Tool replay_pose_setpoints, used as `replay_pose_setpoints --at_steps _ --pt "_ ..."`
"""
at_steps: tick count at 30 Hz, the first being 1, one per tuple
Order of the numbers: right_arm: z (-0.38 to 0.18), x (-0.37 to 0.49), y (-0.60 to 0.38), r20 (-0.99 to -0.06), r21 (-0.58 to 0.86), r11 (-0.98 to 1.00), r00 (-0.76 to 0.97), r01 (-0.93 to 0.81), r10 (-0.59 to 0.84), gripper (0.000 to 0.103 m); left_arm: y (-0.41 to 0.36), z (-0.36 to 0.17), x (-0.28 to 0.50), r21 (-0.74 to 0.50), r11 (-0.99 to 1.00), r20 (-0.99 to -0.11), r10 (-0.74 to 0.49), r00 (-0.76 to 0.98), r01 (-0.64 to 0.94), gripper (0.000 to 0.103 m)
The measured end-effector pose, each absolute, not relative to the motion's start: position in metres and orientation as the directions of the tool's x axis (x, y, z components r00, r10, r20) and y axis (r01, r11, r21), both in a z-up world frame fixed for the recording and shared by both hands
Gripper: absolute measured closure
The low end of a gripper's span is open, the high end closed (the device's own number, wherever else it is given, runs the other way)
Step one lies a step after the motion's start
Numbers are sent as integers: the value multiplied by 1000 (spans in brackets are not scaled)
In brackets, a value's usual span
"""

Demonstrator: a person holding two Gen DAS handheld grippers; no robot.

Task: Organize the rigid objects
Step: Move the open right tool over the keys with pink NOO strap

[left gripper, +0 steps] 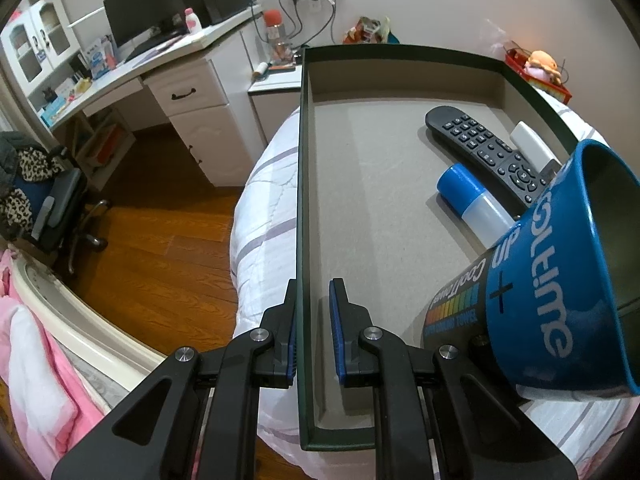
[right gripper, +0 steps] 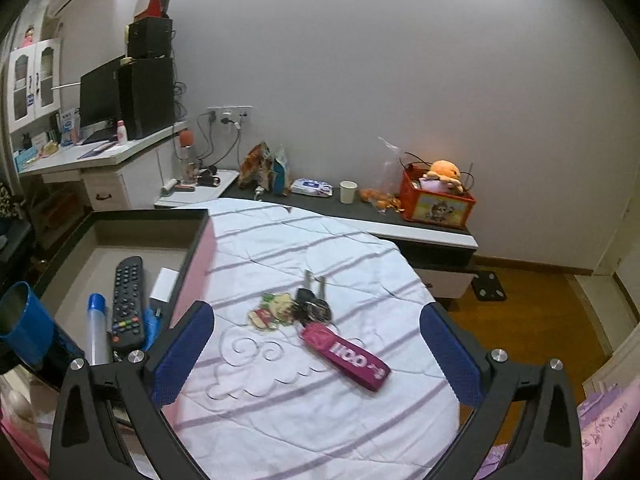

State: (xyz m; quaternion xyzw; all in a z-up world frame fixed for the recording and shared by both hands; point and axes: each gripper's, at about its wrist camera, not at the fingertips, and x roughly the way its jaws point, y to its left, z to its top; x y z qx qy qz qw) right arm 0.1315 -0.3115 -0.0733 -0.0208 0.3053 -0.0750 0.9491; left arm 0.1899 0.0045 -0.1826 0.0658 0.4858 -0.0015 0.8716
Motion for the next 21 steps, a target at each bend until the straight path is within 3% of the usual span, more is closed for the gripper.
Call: replay_pose_setpoints --at_steps 21 --pt "-98 131 -337 -641 -39 989 756 139 -132 0 -2 -177 187 129 990 -845 81 528 56 91"
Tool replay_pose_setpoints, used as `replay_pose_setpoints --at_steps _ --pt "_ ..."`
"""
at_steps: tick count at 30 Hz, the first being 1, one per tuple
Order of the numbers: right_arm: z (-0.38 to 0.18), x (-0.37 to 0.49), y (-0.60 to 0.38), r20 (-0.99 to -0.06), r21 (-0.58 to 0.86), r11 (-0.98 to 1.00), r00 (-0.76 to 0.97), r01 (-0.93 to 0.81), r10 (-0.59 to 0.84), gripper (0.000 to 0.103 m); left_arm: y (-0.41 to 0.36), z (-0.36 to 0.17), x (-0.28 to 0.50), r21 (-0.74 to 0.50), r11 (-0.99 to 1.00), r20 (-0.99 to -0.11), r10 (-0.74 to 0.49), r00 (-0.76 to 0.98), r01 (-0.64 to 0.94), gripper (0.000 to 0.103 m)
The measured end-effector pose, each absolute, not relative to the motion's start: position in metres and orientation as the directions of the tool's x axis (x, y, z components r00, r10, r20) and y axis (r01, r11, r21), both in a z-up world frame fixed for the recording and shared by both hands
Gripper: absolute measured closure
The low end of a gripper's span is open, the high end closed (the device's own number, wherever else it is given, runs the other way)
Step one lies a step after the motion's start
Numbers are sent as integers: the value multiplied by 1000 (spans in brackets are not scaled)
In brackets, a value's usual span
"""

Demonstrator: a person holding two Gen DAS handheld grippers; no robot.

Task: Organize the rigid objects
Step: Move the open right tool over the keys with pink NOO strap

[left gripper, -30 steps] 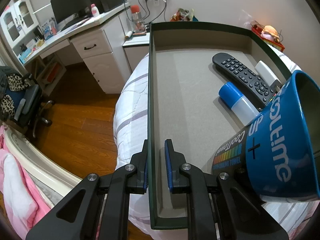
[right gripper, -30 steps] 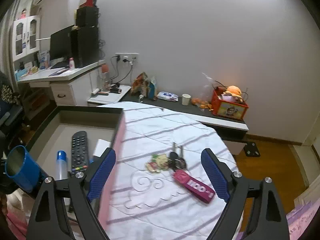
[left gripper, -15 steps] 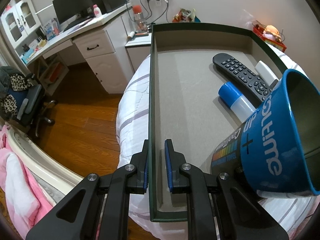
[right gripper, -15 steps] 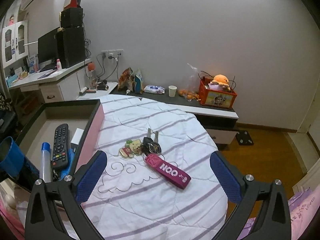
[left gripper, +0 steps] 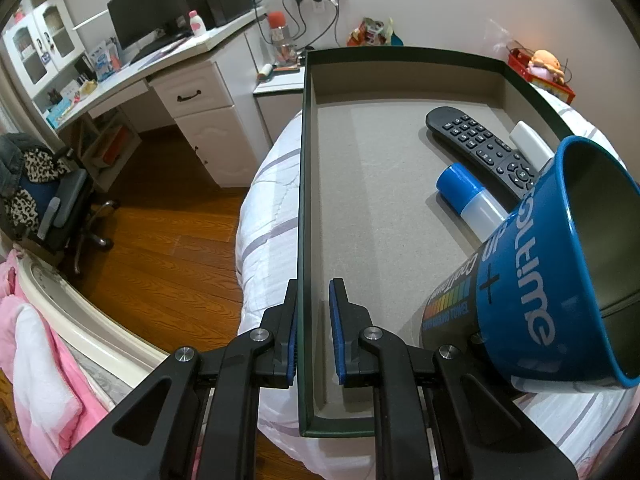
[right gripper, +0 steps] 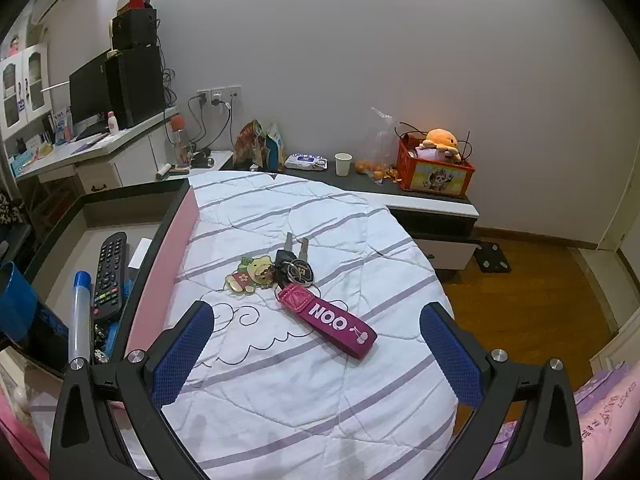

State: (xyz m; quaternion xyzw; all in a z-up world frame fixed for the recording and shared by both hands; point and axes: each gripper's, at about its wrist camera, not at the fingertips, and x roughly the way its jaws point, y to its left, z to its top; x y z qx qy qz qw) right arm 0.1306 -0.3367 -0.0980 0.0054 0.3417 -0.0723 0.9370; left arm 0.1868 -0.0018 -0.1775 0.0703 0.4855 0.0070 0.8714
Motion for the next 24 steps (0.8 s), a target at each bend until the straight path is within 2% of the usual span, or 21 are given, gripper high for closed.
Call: replay_pose_setpoints --at_steps 16,24 --pt "-109 165 -341 -667 -42 993 737 113 -113 0 -2 -174 187 130 990 -845 79 529 60 90" --pt "-132 197 -337 -716 -17 999 696 46 -45 0 -2 -172 189 132 989 -844 80 530 62 90"
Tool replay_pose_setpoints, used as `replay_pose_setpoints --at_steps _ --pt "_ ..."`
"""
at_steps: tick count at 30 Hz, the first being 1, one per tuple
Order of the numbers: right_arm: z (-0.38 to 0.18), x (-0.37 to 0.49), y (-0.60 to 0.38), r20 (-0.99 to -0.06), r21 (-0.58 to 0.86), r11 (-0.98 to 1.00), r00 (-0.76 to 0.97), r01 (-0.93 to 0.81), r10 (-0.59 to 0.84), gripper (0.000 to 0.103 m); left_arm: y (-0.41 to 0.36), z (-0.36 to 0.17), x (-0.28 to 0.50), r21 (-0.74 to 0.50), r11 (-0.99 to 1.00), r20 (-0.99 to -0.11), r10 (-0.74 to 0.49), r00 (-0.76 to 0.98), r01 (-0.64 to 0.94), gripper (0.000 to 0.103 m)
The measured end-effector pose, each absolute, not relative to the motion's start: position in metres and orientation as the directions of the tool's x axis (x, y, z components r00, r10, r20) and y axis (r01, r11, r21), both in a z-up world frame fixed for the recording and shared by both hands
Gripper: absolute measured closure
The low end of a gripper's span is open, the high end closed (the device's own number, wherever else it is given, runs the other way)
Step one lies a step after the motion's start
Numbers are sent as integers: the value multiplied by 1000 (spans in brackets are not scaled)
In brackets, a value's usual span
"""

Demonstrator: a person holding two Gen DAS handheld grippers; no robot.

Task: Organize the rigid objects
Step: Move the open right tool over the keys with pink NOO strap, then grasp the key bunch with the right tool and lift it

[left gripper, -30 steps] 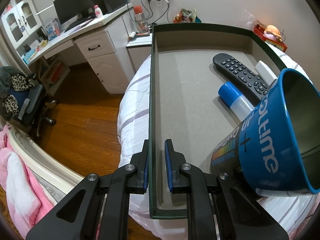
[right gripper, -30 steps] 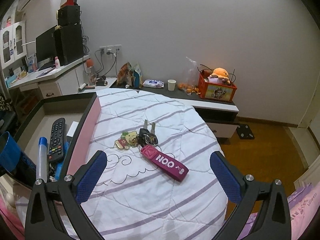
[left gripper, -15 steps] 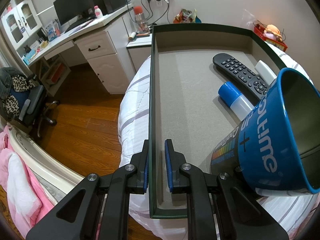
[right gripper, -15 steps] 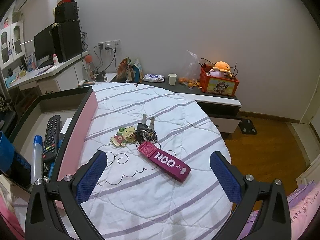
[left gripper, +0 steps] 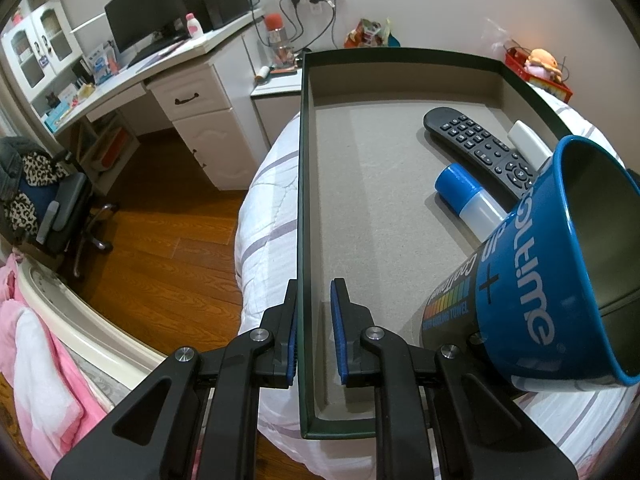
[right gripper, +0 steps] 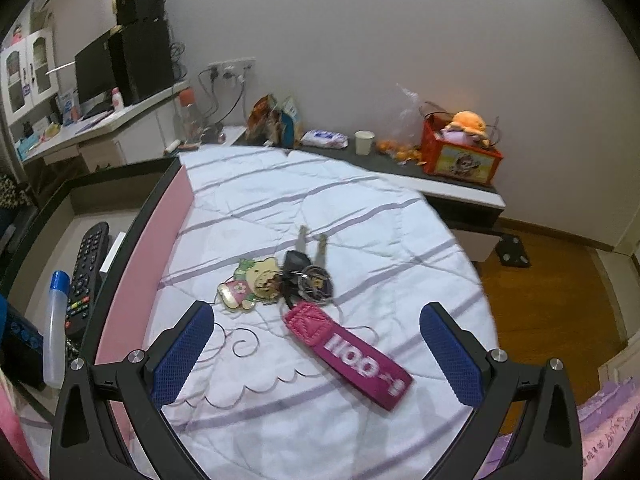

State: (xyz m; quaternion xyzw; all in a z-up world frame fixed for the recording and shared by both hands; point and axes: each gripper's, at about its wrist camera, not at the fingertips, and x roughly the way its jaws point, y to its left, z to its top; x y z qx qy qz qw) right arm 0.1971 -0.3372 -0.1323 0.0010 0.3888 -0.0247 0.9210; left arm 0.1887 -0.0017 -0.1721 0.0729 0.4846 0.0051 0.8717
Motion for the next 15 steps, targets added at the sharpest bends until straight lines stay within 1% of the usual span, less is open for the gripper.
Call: replay_pose_setpoints --at_steps 6,11,15 --pt "-148 223 -335 -737 -44 999 674 32 -54 0 -4 -170 191 132 989 -843 76 532 68 90" --pt "-160 241 -340 -758 -28 1000 652 13 -30 0 -6 -170 195 139 988 -843 81 532 70 90" --pt "-173 247 -334 -783 -40 999 622 -23 -17 0 -7 -170 196 142 987 -843 83 532 70 90"
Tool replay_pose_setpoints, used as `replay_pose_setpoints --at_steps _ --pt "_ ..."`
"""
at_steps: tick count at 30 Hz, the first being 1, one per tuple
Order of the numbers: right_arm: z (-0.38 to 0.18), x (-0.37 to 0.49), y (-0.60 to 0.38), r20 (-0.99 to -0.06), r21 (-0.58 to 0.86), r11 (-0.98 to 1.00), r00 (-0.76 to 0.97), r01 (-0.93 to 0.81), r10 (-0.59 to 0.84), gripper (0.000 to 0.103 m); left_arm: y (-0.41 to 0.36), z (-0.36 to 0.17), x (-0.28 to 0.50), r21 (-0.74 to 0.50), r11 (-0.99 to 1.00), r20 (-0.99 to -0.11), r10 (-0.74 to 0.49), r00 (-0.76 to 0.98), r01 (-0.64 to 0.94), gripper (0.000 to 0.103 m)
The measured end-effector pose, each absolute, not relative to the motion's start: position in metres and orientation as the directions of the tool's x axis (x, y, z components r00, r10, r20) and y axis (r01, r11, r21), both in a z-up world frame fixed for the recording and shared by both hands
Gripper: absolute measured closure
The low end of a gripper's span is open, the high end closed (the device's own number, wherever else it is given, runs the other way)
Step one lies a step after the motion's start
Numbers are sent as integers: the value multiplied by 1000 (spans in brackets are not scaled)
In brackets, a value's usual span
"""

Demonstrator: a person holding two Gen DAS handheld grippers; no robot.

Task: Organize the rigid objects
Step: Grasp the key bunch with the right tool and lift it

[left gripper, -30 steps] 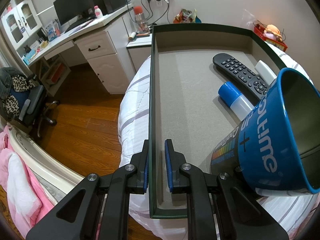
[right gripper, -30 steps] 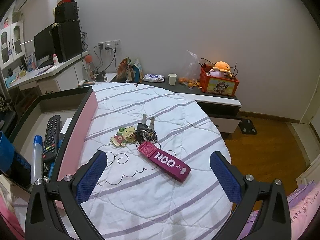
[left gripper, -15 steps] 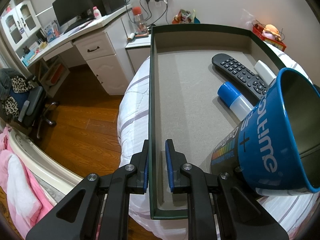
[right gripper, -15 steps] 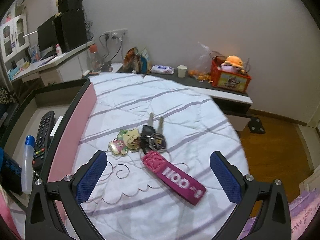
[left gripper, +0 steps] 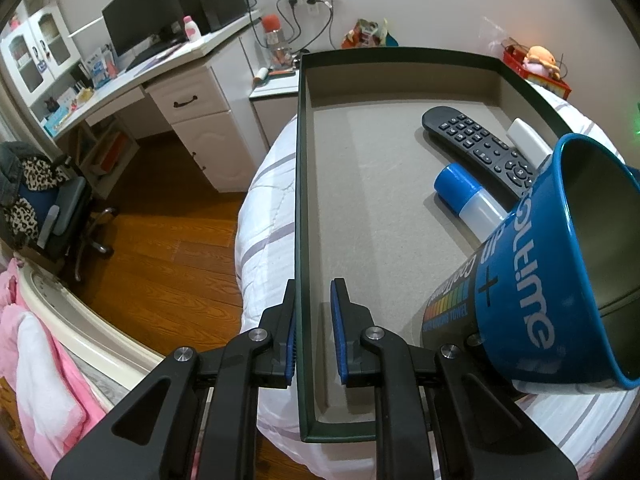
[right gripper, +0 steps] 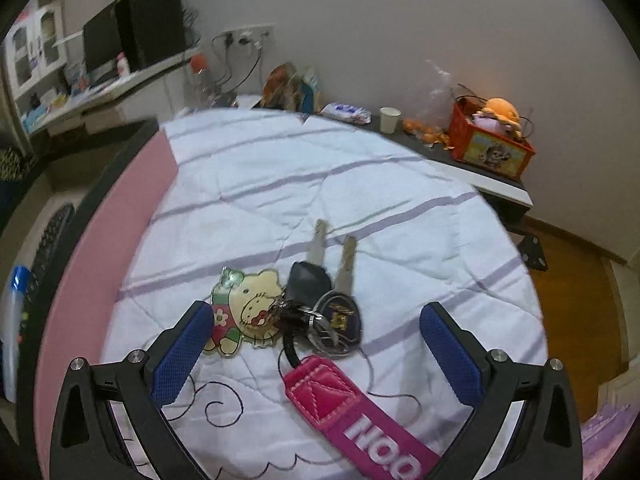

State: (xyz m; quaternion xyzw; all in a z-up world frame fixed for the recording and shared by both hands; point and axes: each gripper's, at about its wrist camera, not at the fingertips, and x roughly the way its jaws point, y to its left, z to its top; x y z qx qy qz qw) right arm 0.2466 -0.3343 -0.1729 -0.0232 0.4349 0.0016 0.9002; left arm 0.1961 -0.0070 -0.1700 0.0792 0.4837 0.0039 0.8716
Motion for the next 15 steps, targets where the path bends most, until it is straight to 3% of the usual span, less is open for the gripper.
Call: replay_pose_setpoints --at_steps 5,7,9,10,15 --pt "-174 245 -343 -791 35 999 611 -25 43 1 -7 -171 196 144 987 -843 86 531 69 90" --pt "-171 241 -344 -782 54 998 620 -31 61 14 -7 -170 196 144 987 -843 85 532 69 90" --pt "-167 238 -345 -774 69 997 629 -37 77 56 -7 -171 196 144 987 -843 86 531 69 90" --pt "-166 237 -346 -776 82 996 624 -42 90 63 -7 -171 196 145 987 -843 87 531 69 90" --pt "-165 231 -342 -775 76 995 624 -62 97 68 -8 -171 196 143 987 -843 85 532 70 90"
